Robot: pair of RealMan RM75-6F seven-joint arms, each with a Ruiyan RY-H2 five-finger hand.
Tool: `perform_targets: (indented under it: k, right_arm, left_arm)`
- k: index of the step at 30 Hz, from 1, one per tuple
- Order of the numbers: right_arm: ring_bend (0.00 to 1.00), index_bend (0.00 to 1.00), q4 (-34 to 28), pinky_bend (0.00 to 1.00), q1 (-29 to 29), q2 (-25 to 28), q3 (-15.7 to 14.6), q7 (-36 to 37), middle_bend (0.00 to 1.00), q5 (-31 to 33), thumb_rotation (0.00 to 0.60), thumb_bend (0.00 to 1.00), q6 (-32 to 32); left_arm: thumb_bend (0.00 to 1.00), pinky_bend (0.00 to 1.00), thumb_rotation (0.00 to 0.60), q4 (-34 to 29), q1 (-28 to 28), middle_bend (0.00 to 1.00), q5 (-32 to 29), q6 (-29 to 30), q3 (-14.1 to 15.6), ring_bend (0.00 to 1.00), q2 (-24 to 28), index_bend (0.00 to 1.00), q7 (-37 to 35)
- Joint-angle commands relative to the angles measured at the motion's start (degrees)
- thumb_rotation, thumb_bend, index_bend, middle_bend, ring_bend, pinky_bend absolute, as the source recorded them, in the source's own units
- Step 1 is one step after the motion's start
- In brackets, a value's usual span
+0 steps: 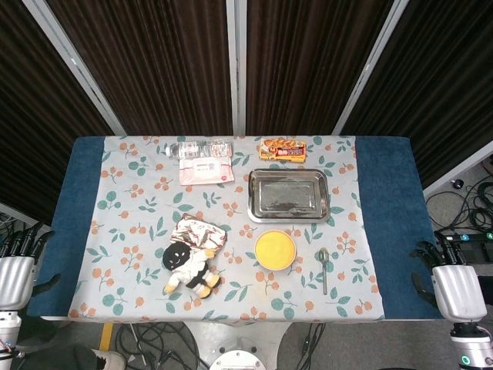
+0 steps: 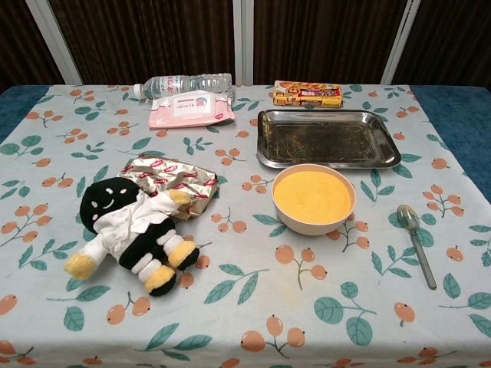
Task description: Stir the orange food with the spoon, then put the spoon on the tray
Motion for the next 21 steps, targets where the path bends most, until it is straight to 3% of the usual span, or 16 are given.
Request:
perform_targets:
  k: [1,10,15,21]
  right_arm:
    - [0.08,0.37,0.3,0.18,-0.2,0.0,0.1,0.3,0.27,-0.4,0.6,0.33,0.0]
    - [0.08,0.37,0.3,0.18,1.8,0.9,0.2,0.2,0.29,-4.1,0.6,0.33,-2.7]
    - [0.09,0.41,-0.4,0.19,7.4,0.4,1.6,-3.7,0.31,-6.4,0.6,0.33,-10.0]
    - [0.09,0.45,3.8,0.2,16.5,-5.9,3.6,-10.8,0.31,-7.0,0.6,0.29,-23.1]
  left_arm:
    - [0.0,0.14,0.6,-0.2,0.1,0.17,-0.2,0.0,0.1,0.15,0.1,0.25,0.1]
    - [0.0,0.14,0.6,-1.2,0.3,0.17,-0.1,0.2,0.3,0.15,0.5,0.25,-0.3]
    - [0.0,0.14,0.6,-1.3,0.6,0.17,-0.5,-0.1,0.7,0.15,0.6,0.25,-0.6]
    - [0.0,0.14,0.6,-1.2,0.9,0.17,-1.2,-0.3,0.7,0.15,0.3,0.25,-0.7]
